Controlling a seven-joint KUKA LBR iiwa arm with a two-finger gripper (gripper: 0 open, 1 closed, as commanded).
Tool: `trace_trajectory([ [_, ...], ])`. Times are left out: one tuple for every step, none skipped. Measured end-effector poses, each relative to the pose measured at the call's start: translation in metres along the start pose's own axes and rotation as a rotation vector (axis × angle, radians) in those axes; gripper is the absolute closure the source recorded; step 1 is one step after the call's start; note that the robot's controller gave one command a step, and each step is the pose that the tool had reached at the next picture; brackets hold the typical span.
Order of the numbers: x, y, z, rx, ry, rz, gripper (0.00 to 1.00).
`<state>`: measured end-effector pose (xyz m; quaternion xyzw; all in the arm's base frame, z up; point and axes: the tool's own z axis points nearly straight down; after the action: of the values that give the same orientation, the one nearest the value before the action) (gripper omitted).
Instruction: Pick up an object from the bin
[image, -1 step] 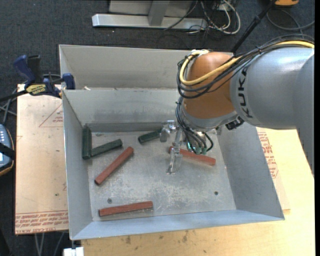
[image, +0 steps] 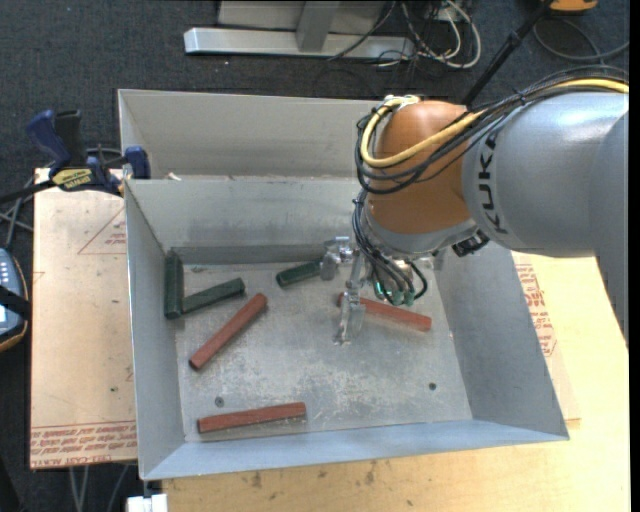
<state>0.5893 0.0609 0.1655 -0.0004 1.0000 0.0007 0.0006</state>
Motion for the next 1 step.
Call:
trace_trajectory([
  [-0.0183, -0.0337, 0.0256, -0.001, -0.006, -0.078, 0.00],
])
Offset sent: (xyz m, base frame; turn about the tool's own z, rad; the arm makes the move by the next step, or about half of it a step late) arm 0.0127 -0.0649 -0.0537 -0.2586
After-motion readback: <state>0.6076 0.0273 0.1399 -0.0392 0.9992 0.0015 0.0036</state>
